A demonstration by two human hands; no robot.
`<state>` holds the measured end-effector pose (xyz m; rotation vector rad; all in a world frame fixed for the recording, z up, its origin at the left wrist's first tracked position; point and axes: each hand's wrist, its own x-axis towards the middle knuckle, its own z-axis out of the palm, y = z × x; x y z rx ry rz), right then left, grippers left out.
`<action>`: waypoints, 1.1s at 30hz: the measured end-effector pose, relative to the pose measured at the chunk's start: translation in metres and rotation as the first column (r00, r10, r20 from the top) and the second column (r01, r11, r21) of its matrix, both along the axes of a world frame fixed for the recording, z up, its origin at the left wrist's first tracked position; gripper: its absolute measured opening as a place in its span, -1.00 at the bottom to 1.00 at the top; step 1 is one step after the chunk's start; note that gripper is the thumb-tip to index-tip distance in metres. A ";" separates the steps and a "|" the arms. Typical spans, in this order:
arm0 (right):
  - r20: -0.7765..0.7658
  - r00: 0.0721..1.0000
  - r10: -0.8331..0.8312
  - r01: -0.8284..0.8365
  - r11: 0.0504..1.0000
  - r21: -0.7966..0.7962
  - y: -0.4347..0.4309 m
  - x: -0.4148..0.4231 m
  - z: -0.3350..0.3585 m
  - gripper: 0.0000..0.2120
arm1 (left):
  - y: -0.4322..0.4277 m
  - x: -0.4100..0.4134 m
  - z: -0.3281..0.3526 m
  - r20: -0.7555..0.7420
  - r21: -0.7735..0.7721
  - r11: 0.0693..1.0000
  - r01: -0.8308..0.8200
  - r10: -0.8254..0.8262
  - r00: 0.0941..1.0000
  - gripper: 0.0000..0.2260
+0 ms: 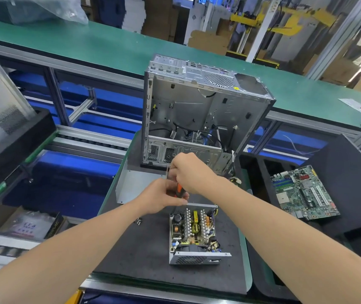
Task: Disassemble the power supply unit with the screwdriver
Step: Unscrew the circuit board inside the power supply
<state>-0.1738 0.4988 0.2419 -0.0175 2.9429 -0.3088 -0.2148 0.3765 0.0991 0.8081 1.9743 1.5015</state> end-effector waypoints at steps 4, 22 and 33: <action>-0.051 0.994 -0.096 0.107 0.939 0.326 -0.006 0.009 -0.008 -0.53 | 0.001 0.002 0.003 -0.017 0.001 1.000 -0.023 0.023 1.000 -0.90; 0.287 0.848 0.445 -0.488 0.868 0.096 0.022 0.002 -0.004 -0.79 | -0.002 -0.001 -0.004 -0.005 0.023 0.999 -0.047 0.047 0.999 -0.70; 0.193 0.977 -0.087 0.054 0.984 0.170 -0.001 0.002 -0.010 -0.59 | -0.004 0.001 0.004 -0.003 0.054 0.999 0.007 -0.006 1.000 -0.85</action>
